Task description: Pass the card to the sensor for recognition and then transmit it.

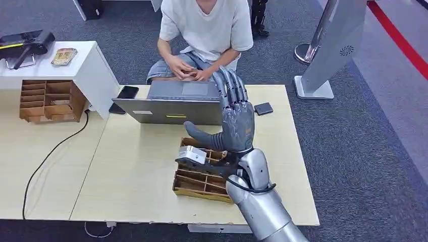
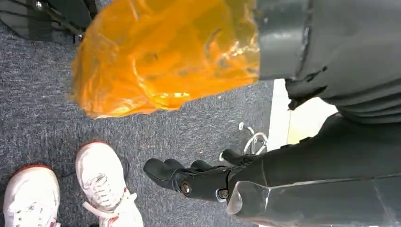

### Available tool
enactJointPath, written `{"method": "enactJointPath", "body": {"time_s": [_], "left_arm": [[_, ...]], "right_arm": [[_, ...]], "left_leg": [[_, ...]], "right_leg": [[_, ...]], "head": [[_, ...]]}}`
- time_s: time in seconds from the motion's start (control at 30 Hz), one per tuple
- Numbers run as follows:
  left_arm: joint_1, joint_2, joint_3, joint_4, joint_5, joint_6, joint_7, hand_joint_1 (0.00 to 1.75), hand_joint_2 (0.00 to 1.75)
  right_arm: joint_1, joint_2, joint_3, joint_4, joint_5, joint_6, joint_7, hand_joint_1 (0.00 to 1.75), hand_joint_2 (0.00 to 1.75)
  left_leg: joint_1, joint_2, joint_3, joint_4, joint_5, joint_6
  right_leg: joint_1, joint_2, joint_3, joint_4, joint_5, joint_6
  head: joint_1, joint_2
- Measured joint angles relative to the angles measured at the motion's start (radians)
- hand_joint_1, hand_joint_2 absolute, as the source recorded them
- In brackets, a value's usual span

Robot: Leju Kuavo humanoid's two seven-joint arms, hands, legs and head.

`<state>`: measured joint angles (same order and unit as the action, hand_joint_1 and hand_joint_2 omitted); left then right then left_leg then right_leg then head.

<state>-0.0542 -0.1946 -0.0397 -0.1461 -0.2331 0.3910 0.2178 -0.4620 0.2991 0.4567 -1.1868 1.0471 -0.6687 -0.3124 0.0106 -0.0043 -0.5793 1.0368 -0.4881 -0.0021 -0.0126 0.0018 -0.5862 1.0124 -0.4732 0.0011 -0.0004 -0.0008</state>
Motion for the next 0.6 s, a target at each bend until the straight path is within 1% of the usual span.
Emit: {"method": "enactJointPath", "body": {"time_s": [0.1,0.23,0.3,0.4,0.47,0.6], "left_arm": [[0.000,-0.001,0.005,0.000,0.003,0.008,-0.001,0.00,0.00],[0.000,-0.003,0.017,0.000,0.009,0.014,-0.011,0.00,0.00],[0.001,-0.004,0.023,0.000,0.010,0.016,-0.014,0.00,0.00],[0.001,-0.005,0.029,0.000,0.018,0.021,-0.019,0.00,0.00],[0.001,-0.007,0.038,0.000,0.021,0.026,-0.020,0.00,0.00],[0.001,-0.011,0.054,0.000,0.033,0.031,-0.026,0.00,0.00]], "right_arm": [[0.013,-0.020,0.047,-0.045,-0.074,0.000,0.014,0.00,0.00],[0.037,-0.062,0.109,-0.121,-0.206,0.001,0.011,0.00,0.00],[0.050,-0.082,0.133,-0.154,-0.249,0.003,0.004,0.00,0.00],[0.078,-0.112,0.162,-0.208,-0.377,0.013,-0.032,0.00,0.00],[0.107,-0.131,0.179,-0.250,-0.472,0.038,-0.060,0.00,0.00],[0.157,-0.161,0.201,-0.311,-0.577,0.081,-0.097,0.00,0.00]], "left_leg": [[0.000,0.000,0.000,0.000,0.000,0.000],[0.000,0.000,0.000,0.000,0.000,0.000],[0.000,0.000,0.000,0.000,0.000,0.000],[0.000,0.000,0.000,0.000,0.000,0.000],[0.000,0.000,0.000,0.000,0.000,0.000],[0.000,0.000,0.000,0.000,0.000,0.000]], "right_leg": [[0.000,0.000,0.000,0.000,0.000,0.000],[0.000,0.000,0.000,0.000,0.000,0.000],[0.000,0.000,0.000,0.000,0.000,0.000],[0.000,0.000,0.000,-0.001,0.000,0.000],[0.000,0.000,0.000,-0.001,0.000,0.000],[0.000,0.000,0.000,-0.001,0.000,0.000]], "head": [[0.000,0.000],[0.000,0.000],[0.000,0.000],[0.000,0.000],[0.000,0.000],[0.000,0.000]]}}
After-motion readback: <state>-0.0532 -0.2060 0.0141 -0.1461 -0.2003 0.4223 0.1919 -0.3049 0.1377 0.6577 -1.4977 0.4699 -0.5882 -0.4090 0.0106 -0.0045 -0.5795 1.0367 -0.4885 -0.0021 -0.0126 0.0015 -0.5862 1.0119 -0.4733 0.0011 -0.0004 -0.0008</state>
